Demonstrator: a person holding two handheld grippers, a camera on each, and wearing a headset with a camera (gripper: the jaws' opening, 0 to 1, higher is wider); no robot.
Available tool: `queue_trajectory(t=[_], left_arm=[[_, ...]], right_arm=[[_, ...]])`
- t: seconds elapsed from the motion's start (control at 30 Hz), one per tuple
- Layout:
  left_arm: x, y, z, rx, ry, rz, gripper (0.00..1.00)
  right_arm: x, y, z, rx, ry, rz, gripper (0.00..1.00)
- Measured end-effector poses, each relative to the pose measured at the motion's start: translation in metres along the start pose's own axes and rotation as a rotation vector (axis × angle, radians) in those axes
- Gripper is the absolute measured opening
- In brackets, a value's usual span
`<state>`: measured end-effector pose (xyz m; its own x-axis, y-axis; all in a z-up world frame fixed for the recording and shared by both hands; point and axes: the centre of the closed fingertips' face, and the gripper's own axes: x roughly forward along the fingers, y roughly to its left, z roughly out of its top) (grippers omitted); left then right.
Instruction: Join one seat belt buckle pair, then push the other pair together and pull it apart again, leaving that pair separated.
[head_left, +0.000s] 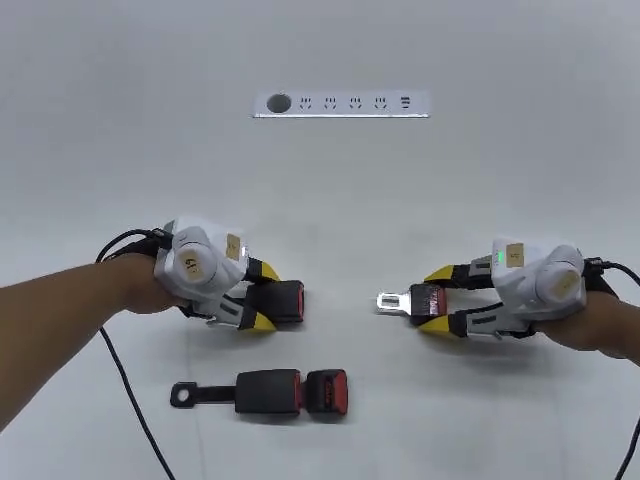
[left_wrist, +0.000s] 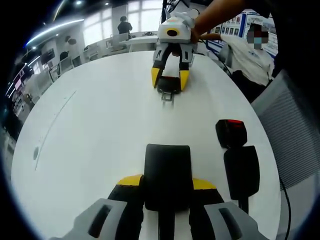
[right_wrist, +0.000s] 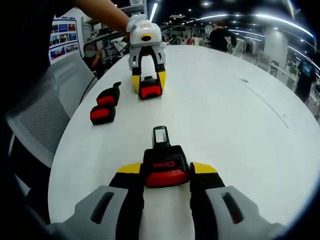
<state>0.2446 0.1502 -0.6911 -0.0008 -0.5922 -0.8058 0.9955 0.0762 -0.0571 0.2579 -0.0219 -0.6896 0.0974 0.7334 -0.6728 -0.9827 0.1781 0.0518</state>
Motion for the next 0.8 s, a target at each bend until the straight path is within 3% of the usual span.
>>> queue_trajectory(t=[0.5, 0.8], left_arm=[[-0.001, 0.001, 0.000, 0.006, 0.014, 0.000, 0.35], [0.000, 0.001, -0.001, 0.012, 0.042, -0.004, 0.36]], right_arm=[[-0.017, 0.000, -0.018, 0.010, 0.001, -0.013, 0.35], [-0.020, 0.003, -0.018, -0.003, 0.022, -0.012, 0.35]])
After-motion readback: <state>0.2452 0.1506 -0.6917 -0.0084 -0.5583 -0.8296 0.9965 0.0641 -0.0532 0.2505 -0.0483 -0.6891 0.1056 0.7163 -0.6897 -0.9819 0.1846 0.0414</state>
